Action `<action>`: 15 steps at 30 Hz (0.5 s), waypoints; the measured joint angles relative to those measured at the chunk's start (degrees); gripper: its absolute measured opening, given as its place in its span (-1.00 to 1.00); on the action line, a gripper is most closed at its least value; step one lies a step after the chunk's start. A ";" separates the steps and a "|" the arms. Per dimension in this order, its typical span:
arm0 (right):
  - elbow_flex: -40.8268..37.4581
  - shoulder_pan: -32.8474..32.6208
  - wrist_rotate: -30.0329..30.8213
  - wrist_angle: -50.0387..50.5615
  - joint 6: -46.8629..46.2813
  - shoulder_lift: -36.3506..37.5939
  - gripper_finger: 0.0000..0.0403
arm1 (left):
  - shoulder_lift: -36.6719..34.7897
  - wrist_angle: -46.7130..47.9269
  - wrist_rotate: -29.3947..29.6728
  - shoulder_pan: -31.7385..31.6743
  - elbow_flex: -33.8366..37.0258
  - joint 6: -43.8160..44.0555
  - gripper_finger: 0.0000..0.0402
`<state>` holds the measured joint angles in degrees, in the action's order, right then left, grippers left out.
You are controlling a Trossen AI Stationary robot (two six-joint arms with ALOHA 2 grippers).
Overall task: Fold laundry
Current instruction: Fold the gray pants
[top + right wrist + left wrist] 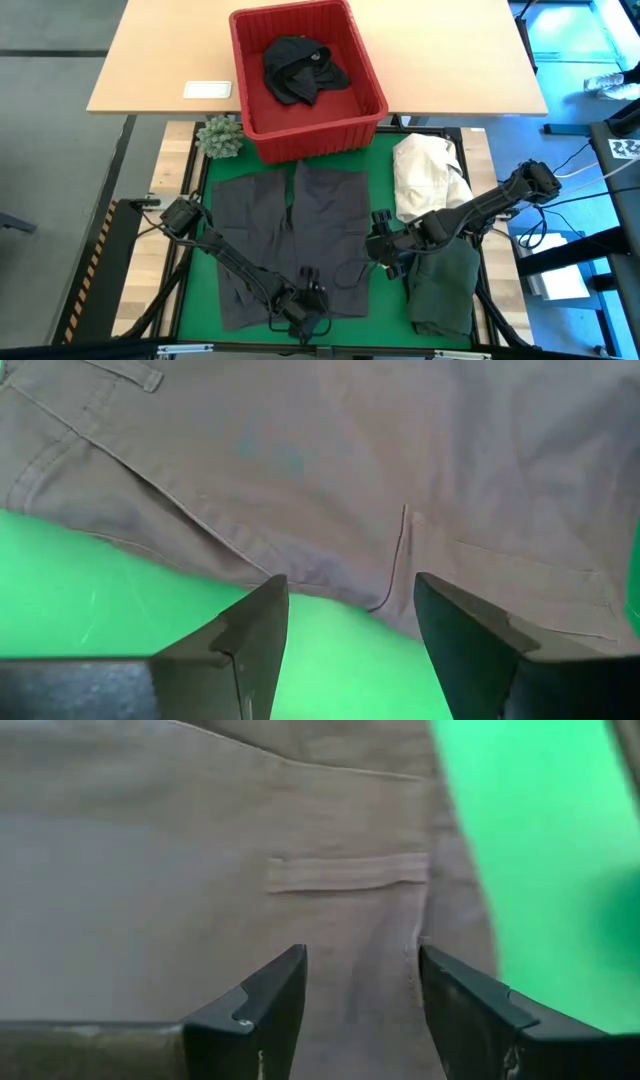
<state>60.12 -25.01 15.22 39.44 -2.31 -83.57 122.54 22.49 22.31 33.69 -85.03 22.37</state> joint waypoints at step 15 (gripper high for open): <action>0.07 -0.09 -1.41 -0.28 19.22 -2.41 0.07 | 1.31 1.33 -0.36 -0.70 0.00 -3.65 -0.55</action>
<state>60.18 -25.10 13.81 39.16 16.92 -85.98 123.85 23.82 21.96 32.99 -85.03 18.72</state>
